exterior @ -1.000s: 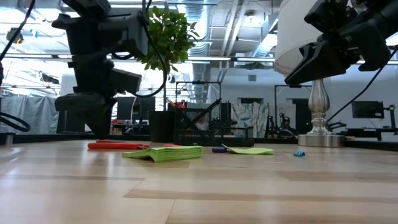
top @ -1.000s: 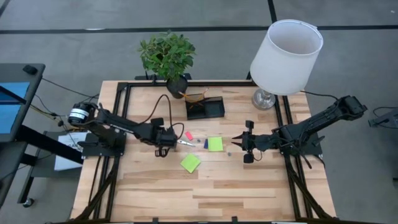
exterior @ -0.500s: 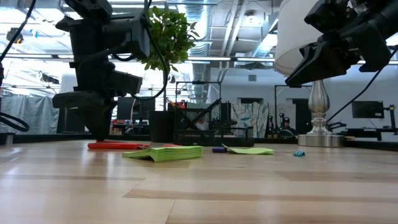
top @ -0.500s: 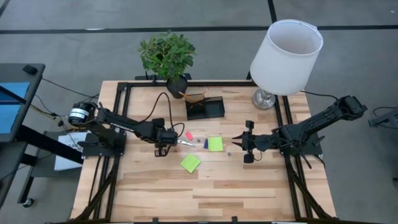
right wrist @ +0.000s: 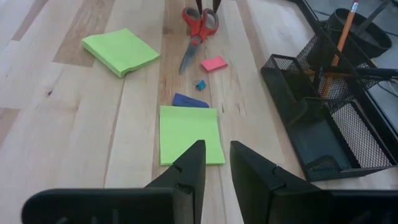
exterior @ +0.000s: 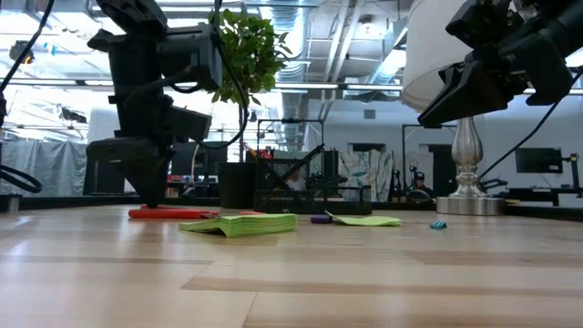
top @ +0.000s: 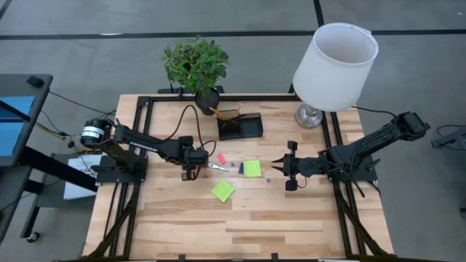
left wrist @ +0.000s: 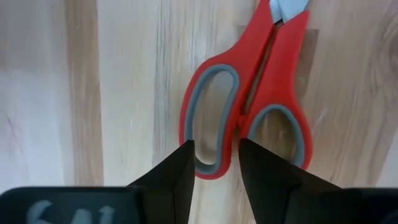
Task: Pick and place office supplies into organizer
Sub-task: Put the red scissors into the desk organizer
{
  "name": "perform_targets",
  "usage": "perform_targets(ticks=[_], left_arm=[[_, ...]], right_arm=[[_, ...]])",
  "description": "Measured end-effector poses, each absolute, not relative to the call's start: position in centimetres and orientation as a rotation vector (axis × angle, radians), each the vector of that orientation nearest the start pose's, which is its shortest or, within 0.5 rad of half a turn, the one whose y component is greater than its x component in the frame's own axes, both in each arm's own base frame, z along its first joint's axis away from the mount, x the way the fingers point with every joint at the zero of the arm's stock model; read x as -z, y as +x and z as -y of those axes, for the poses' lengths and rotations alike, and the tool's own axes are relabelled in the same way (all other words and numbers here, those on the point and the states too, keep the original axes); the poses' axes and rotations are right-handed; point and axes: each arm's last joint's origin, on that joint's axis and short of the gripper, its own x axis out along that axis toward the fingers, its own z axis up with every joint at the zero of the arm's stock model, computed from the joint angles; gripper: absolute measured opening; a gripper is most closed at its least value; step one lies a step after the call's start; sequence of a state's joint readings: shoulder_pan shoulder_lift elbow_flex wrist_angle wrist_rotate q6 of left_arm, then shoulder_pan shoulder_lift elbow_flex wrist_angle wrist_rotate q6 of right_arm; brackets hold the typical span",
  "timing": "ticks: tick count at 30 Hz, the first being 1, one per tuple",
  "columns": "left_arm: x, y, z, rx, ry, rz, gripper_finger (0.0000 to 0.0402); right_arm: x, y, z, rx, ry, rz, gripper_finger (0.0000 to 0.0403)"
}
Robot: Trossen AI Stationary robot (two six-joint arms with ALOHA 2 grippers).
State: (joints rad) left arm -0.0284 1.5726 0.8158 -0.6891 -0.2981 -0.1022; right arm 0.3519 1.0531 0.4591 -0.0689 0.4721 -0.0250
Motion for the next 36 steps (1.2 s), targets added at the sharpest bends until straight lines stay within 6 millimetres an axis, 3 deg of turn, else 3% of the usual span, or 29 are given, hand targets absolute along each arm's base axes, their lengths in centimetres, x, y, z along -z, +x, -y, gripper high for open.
perform_targets(ticks=[8, 12, 23, 36], left_arm=[[-15.0, 25.2, -0.6, -0.399, 0.254, -1.397, 0.0119], [-14.9, 25.1, -1.4, -0.431, 0.204, -1.398, 0.0119], [-14.9, 25.6, -2.7, -0.314, 0.072, -1.377, 0.0119], [-14.9, 25.6, -2.9, -0.336, 0.104, -1.378, 0.0119]], right_arm=[[-18.8, 19.2, -5.6, 0.108, -0.290, -0.609, 0.0067], [-18.8, 19.2, -5.6, 0.108, -0.290, -0.610, 0.0067], [-18.8, 19.2, -5.6, 0.108, -0.290, -0.609, 0.0067], [-18.8, 19.2, -5.6, 0.108, -0.291, -0.612, 0.0067]])
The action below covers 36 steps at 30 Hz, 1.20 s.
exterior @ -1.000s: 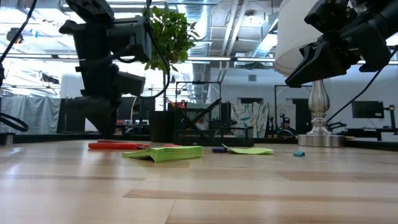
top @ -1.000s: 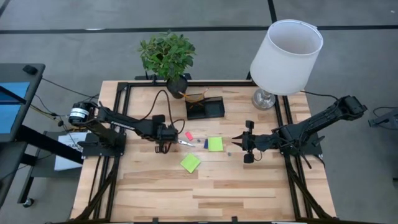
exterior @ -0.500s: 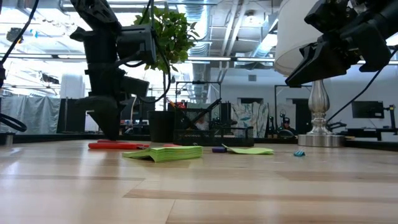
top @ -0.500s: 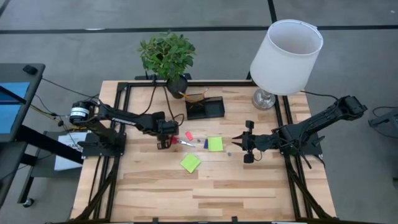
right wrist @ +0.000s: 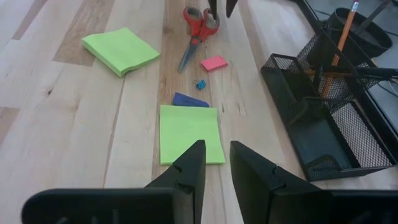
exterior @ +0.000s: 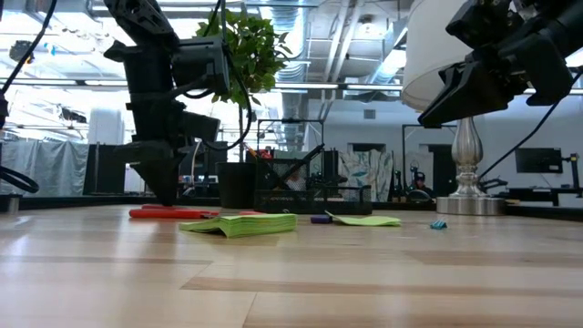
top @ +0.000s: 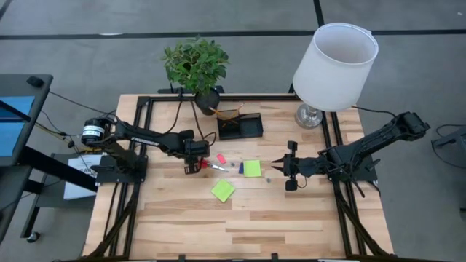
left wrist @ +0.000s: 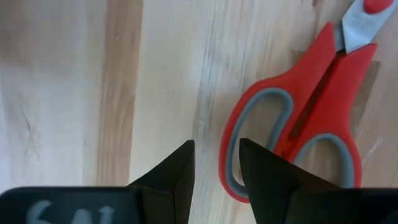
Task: Pick and place office supplies into organizer
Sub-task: Put the red scissors into the desk organizer
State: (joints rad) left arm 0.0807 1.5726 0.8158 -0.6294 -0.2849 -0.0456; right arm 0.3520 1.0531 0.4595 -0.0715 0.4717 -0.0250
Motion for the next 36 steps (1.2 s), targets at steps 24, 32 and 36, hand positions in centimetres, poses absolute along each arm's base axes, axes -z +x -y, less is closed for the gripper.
perform_targets(ticks=[24, 32, 36], left_arm=[[-11.9, 26.4, -2.9, -0.338, 0.141, -1.497, 0.0118], [-12.6, 26.8, -3.0, -0.354, 0.144, -1.465, 0.0085], [-12.7, 27.0, -3.0, -0.358, 0.099, -1.458, 0.0017]], right_arm=[[-18.8, 19.2, -5.6, 0.108, -0.292, -0.614, 0.0067], [-18.8, 19.2, -5.6, 0.107, -0.292, -0.615, 0.0067], [-18.8, 19.2, -5.6, 0.107, -0.292, -0.615, 0.0067]])
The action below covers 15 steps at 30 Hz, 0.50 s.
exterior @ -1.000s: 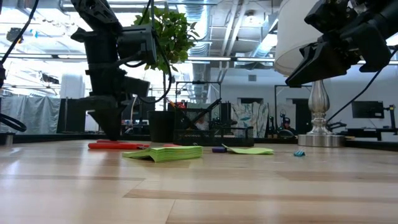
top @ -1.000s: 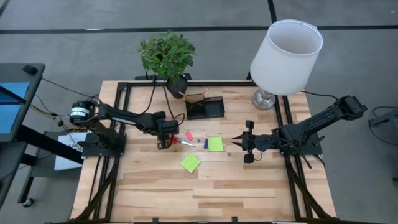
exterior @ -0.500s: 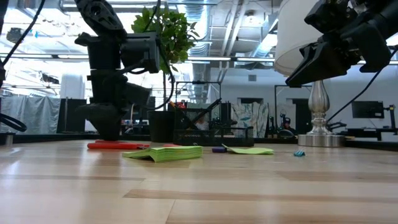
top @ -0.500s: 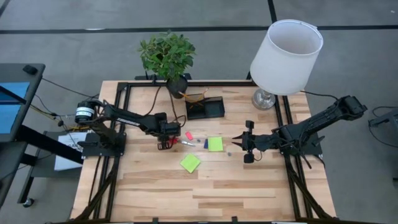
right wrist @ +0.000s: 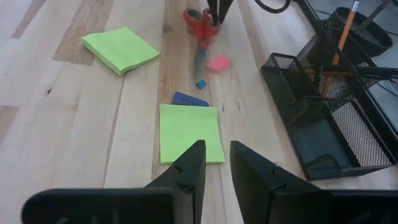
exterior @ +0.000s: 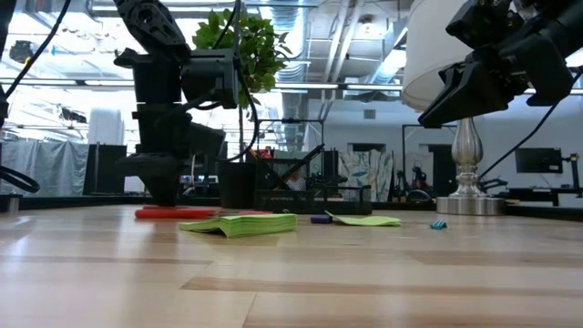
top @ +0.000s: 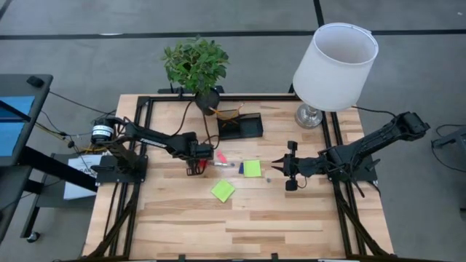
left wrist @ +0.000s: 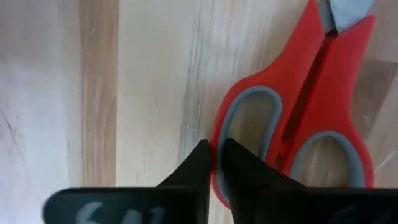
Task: Pick and place office supplies into organizer
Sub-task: Put the red scissors into the desk organizer
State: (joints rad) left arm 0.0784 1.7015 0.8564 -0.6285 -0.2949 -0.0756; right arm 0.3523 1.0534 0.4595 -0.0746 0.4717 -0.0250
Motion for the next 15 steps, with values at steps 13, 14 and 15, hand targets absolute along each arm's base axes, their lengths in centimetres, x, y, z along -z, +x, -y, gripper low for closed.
perform_targets(ticks=[13, 14, 15], left_arm=[[-13.1, 27.0, -1.4, -0.493, 0.117, -1.454, 0.0006], [-13.3, 27.0, -1.1, -0.502, 0.133, -1.463, 0.0005], [-13.6, 27.1, -0.9, -0.510, 0.152, -1.474, 0.0005]], right_arm=[[-18.8, 19.2, -5.6, 0.107, -0.292, -0.615, 0.0067], [-18.8, 19.2, -5.6, 0.107, -0.292, -0.615, 0.0067], [-18.8, 19.2, -5.6, 0.107, -0.292, -0.615, 0.0067]])
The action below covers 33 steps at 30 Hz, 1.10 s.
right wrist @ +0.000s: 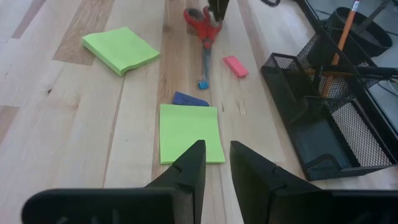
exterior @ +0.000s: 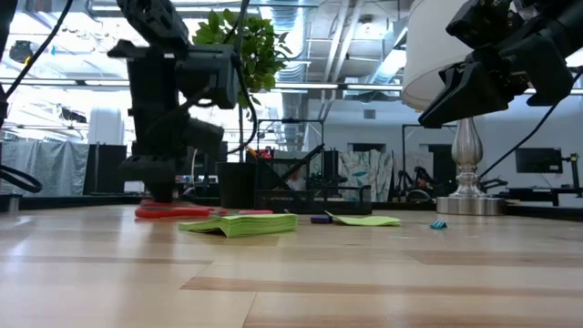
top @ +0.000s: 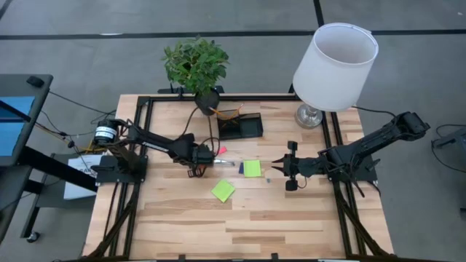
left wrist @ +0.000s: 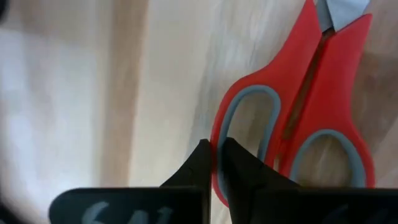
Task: Pick and place office supplies into organizer
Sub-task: Put the red scissors into the desk organizer
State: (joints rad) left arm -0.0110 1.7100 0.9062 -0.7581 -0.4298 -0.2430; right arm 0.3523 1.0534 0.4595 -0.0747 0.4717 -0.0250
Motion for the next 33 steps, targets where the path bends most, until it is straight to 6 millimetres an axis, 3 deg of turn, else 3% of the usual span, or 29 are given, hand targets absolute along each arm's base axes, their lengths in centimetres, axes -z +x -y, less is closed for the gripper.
perform_targets(ticks=[9, 20, 33], left_arm=[[-17.1, 27.6, 1.2, -0.623, 0.350, -1.496, 0.0005], [-21.6, 28.1, 3.3, -0.787, 0.617, -1.359, 0.0005], [-25.8, 29.3, 1.7, -0.957, 0.804, -1.225, 0.0004]], right_arm=[[-18.8, 19.2, -5.6, 0.107, -0.292, -0.615, 0.0067], [-18.8, 19.2, -5.6, 0.108, -0.292, -0.615, 0.0067], [-18.8, 19.2, -5.6, 0.108, -0.292, -0.615, 0.0067]])
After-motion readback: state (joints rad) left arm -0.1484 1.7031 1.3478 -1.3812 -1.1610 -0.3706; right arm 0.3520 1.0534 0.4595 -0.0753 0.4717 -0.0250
